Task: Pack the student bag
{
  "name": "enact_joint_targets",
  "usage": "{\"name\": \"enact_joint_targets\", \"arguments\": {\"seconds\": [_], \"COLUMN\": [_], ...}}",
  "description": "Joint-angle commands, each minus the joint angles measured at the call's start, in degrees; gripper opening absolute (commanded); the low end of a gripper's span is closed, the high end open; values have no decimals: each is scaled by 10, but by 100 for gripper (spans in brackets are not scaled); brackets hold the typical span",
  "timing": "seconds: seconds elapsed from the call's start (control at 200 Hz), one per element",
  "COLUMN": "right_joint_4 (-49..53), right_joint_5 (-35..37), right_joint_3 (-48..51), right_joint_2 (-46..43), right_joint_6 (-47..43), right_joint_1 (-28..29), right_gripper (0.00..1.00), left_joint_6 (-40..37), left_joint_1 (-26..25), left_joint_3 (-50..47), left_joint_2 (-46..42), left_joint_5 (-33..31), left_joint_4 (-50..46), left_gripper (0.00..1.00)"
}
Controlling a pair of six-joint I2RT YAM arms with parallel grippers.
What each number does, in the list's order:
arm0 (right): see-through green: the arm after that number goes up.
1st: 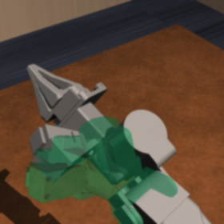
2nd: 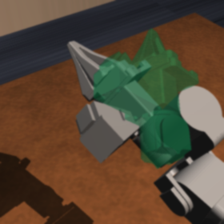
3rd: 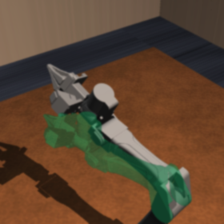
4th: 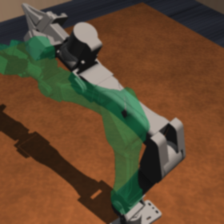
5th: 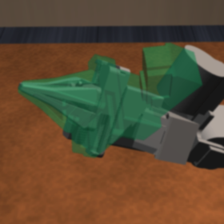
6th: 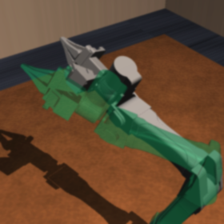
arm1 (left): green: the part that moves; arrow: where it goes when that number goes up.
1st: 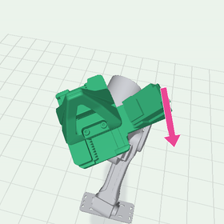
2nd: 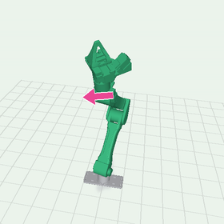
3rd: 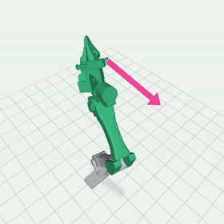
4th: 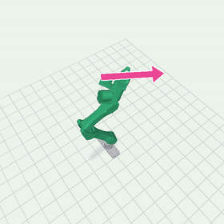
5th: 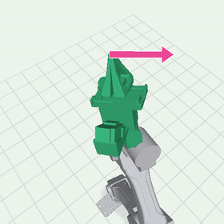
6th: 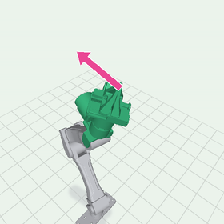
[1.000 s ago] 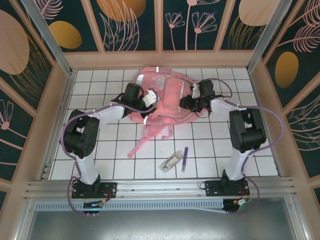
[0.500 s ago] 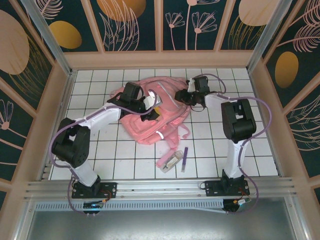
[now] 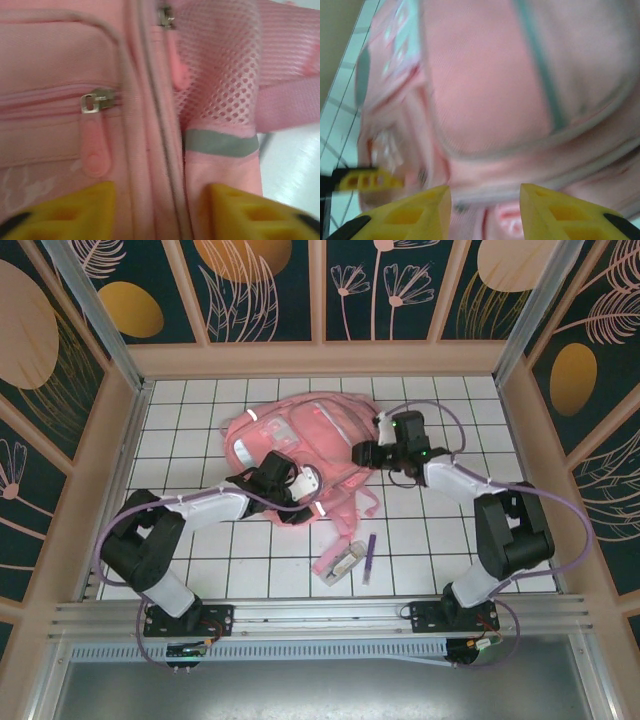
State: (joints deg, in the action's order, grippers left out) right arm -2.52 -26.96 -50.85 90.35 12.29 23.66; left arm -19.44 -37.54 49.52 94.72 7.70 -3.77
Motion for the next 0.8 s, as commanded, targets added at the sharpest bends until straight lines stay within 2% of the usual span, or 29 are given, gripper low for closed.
{"name": "enact_joint_targets", "arguments": {"seconds": [0.0,0.06,0.155,0.29,0.325,0.45,0.53,0.586,0.701,0.796], "right_joint_4": [-60,-50,-55,-61,-60,-55,-50,-46,-47,-25], "right_joint_5": [-40,-36,-37,-11,2,19,9,-7,-54,-24], "right_joint_3": [28,18,4,-19,-25,-34,-30,-26,-23,-26], "right_joint_2": [14,33,58,86,90,93,91,89,87,99], "right_joint_6": [-103,-128,-136,-121,-110,-84,-95,-102,-117,-150], "right_joint_1": [32,47,61,68,69,71,70,66,59,62], "right_gripper": [41,41,41,41,41,41,41,36,7,3], "left_joint_6": [45,42,43,45,38,46,50,50,60,55], "left_joint_1": [10,10,10,10,10,13,22,30,42,49], "left_joint_3": [31,37,23,19,25,32,36,55,89,93], "left_joint_2": [31,28,-1,-21,-22,-39,-32,-15,15,48], "left_joint_5": [-78,-21,62,118,127,135,130,119,86,85], "left_joint_4": [14,6,28,25,11,10,32,27,33,58], "left_gripper": [12,0,0,0,7,40,44,44,44,44]}}
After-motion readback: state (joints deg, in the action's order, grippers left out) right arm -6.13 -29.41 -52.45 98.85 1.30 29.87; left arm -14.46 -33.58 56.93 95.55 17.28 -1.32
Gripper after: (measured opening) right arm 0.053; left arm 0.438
